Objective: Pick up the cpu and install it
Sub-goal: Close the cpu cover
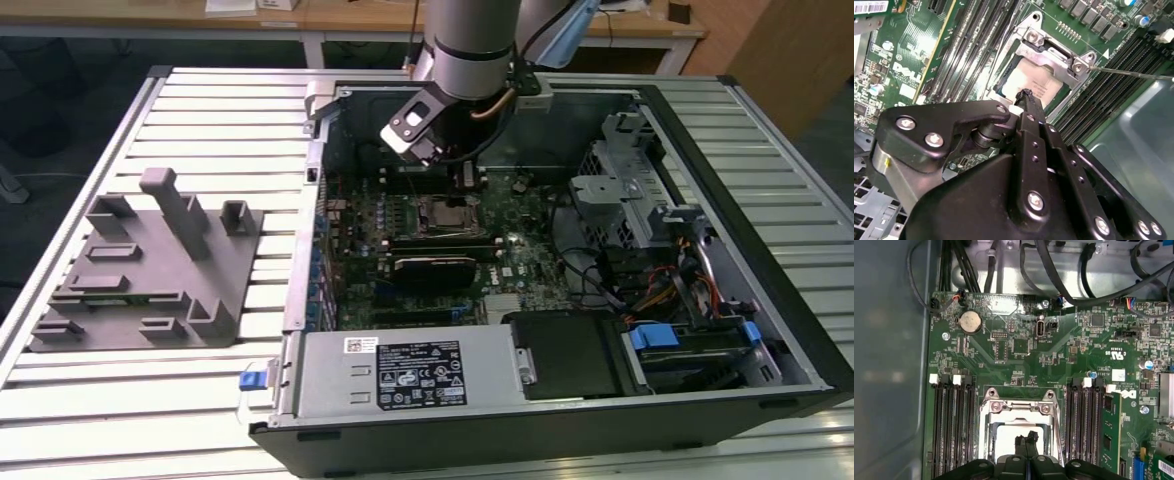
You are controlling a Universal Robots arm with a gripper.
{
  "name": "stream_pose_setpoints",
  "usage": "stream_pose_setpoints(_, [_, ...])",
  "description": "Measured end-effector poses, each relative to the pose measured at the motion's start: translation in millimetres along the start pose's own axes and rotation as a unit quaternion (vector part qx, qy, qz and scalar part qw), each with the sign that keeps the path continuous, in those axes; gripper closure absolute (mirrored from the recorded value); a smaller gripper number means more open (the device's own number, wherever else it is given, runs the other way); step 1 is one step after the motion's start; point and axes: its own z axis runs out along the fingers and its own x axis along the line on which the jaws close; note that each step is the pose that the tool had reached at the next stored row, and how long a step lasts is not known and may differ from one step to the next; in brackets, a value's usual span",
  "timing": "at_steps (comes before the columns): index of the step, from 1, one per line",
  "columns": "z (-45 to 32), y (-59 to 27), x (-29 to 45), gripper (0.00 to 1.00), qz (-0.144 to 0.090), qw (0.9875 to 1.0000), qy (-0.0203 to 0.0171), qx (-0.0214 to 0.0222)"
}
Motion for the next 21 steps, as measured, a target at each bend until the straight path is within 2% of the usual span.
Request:
stream_pose_setpoints(4, [0.1,0.0,0.1,0.89,-0.003,1.0,-0.0002,0.0])
stream_pose_setpoints(8, [0.5,0.0,0.1,0.89,-0.039,0.9993,0.0006,-0.0005])
stream_pose_setpoints(11, [0.8,0.0,0.1,0.89,-0.066,0.9978,0.0013,-0.0009])
stream_pose_setpoints(15, [1.1,0.0,0.1,0.89,-0.102,0.9948,0.002,-0.0013])
stream_pose_setpoints(18, [1.4,0.0,0.1,0.89,-0.129,0.9916,0.0025,-0.0016])
stream_pose_setpoints(21, [1.6,0.0,0.1,0.89,-0.156,0.9877,0.0031,-0.002])
